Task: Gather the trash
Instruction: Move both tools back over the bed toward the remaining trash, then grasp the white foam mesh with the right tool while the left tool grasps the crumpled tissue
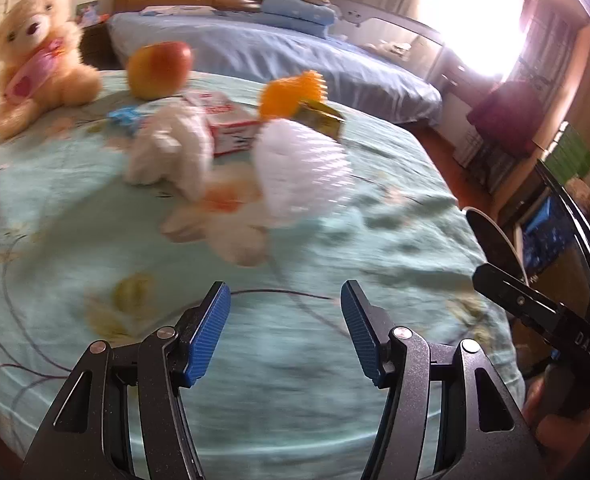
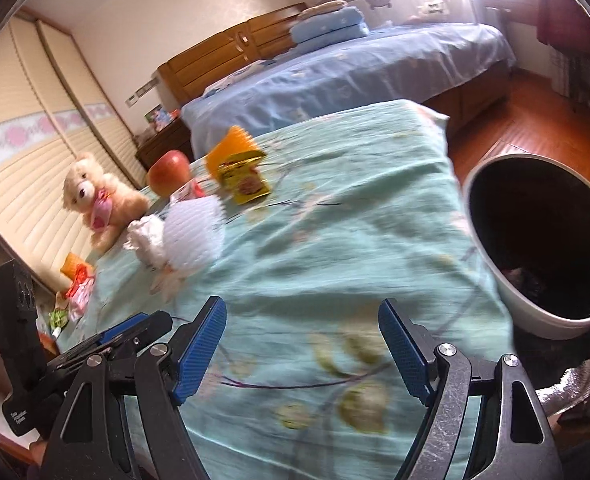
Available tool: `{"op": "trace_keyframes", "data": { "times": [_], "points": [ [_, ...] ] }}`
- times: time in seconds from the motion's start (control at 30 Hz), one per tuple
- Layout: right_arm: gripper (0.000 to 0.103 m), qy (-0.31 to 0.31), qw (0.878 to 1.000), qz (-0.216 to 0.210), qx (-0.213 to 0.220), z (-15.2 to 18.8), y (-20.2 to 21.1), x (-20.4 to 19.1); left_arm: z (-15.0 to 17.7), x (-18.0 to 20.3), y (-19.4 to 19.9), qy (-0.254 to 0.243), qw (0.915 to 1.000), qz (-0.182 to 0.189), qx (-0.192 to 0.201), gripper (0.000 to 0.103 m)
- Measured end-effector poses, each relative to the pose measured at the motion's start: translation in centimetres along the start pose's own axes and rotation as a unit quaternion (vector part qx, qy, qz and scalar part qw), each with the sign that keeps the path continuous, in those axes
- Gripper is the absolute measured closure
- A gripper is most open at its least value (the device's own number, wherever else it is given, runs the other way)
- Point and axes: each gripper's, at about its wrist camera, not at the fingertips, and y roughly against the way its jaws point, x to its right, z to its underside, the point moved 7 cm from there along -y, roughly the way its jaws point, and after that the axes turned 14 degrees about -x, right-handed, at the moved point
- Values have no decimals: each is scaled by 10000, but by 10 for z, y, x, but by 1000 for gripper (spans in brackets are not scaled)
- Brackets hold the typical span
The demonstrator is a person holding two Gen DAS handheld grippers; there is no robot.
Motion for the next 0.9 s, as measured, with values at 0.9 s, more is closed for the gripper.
{"op": "trace_keyframes", "data": {
  "times": [0.9],
  "points": [
    [23, 553, 9976, -302, -289, -27, -57, -75, -71, -100, -12, -244, 9992, -279, -129, 40]
  ]
}}
